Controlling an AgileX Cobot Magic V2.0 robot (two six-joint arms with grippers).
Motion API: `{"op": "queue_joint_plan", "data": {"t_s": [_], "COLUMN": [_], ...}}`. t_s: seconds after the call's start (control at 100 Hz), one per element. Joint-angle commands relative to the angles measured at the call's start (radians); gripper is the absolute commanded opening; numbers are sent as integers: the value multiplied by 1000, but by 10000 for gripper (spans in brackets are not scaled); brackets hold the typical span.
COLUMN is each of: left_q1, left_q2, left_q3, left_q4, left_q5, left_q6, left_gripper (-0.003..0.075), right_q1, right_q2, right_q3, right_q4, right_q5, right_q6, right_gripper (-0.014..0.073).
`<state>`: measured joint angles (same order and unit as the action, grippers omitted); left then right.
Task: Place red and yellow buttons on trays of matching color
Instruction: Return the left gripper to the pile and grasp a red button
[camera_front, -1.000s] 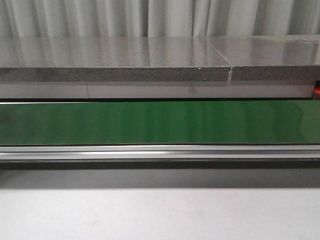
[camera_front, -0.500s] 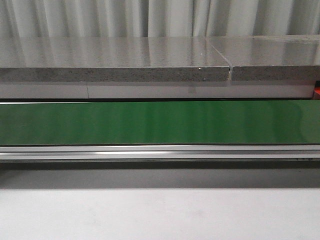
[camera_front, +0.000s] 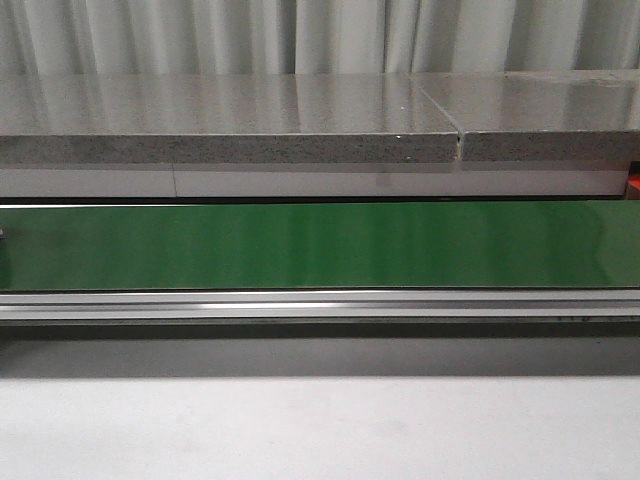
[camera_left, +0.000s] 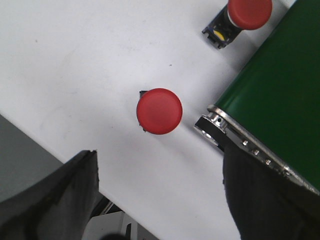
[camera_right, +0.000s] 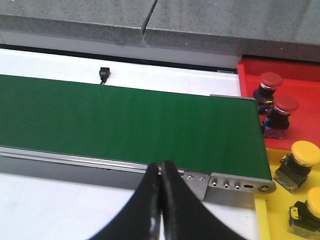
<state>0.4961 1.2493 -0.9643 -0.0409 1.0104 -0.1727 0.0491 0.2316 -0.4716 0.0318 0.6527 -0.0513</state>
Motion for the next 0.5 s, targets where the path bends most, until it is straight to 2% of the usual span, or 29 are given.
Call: {"op": "queue_joint_plan", "data": {"t_s": [0.0,0.49], "left_q1": [7,7], "left_q2": [14,242], "left_q3": [-21,-21], "left_q4": [-39,-75], "left_q5": [-48,-119], "left_q6": [-11,-11], "left_gripper": [499,499], "right_q1": [4,4], "right_q2": [11,11], "right_q3": [-23,-23], "right_q4": [-7,-7], "right_q5": [-70,-70], "right_q6": [-9,-9], "right_gripper": [-67,-67]}}
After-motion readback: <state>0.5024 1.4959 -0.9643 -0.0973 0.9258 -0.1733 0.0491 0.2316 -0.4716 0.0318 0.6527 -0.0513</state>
